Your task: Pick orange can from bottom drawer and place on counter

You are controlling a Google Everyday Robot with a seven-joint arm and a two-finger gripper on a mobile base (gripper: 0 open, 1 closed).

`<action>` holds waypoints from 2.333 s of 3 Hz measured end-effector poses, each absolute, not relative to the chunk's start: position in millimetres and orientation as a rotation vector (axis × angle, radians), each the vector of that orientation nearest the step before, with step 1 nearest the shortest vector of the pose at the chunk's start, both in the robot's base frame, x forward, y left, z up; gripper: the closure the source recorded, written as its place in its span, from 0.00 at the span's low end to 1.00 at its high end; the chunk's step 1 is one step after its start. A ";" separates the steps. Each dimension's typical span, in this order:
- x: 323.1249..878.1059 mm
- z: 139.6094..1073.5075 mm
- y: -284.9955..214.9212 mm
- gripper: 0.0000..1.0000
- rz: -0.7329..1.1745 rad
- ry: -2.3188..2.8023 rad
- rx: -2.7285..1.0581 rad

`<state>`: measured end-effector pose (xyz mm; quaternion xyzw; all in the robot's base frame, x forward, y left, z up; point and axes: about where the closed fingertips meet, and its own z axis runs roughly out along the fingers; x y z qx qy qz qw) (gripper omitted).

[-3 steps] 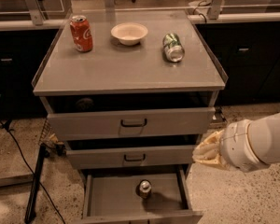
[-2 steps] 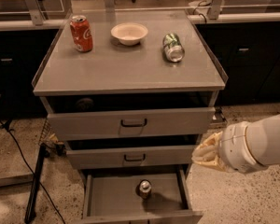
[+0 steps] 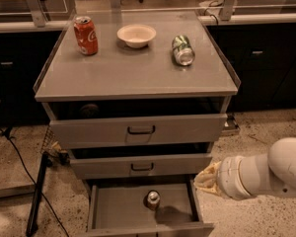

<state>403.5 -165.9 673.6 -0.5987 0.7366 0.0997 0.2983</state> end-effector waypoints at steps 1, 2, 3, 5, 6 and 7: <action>408.5 575.7 -161.4 1.00 0.299 2.002 -1.547; 409.6 505.5 -154.8 1.00 0.296 2.047 -1.515; 410.3 503.6 -154.3 1.00 0.292 2.048 -1.516; 450.3 416.8 -143.2 1.00 0.261 2.017 -1.508; 471.4 377.3 -132.7 1.00 0.257 1.977 -1.512; 493.7 327.1 -120.3 1.00 0.275 1.949 -1.498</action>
Offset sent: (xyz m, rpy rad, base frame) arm 0.0000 0.0148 -0.2428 0.0033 0.0987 -0.1041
